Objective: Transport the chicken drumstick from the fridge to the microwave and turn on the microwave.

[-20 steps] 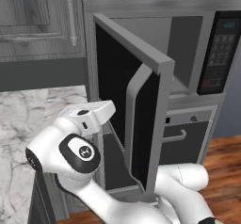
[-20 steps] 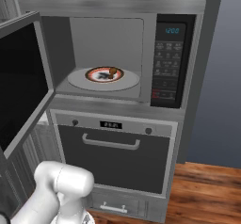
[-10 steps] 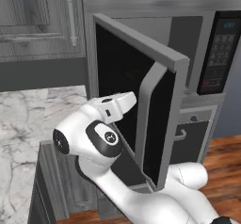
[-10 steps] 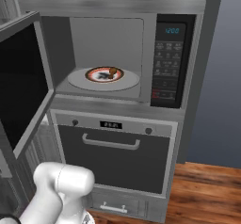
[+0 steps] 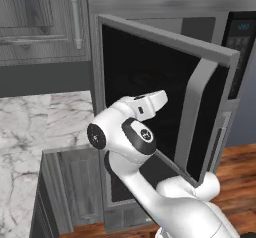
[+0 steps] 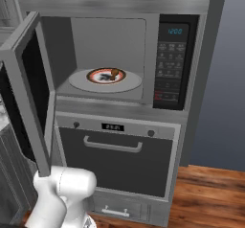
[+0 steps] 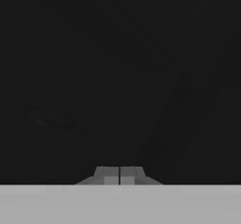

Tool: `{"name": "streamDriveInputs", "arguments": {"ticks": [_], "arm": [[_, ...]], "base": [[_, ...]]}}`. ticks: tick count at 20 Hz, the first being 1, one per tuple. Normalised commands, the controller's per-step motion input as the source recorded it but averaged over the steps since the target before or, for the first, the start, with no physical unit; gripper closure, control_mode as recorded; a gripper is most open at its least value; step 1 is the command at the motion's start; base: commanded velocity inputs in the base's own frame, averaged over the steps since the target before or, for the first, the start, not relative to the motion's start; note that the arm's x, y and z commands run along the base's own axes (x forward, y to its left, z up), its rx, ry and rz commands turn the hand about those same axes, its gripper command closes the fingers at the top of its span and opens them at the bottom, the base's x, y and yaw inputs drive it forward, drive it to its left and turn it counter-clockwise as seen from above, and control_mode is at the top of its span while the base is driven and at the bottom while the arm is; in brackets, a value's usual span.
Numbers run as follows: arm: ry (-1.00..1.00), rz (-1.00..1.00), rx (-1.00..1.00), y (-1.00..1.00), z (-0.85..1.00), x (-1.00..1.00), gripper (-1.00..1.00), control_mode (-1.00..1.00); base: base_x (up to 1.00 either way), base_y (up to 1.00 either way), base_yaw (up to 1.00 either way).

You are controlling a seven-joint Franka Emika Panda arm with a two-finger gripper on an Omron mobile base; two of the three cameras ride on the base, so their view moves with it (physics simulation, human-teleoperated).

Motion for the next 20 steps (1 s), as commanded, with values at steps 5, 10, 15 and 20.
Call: {"name": "streamDriveInputs", "arguments": {"ticks": [5,10,15,20], "arm": [[0.0,0.0,0.07,-0.36,0.0,0.21,1.0,-1.0],[0.0,0.03,0.17,-0.26,0.2,0.38,1.0,-1.0],[-0.01,0.07,0.19,-0.33,0.14,0.37,1.0,-1.0],[-0.01,0.11,0.14,-0.35,0.0,0.43,1.0,-1.0]], "base": [[0.0,0.0,0.0],[0.0,0.0,0.0],[0.0,0.0,0.0],[0.0,0.0,0.0]]}}
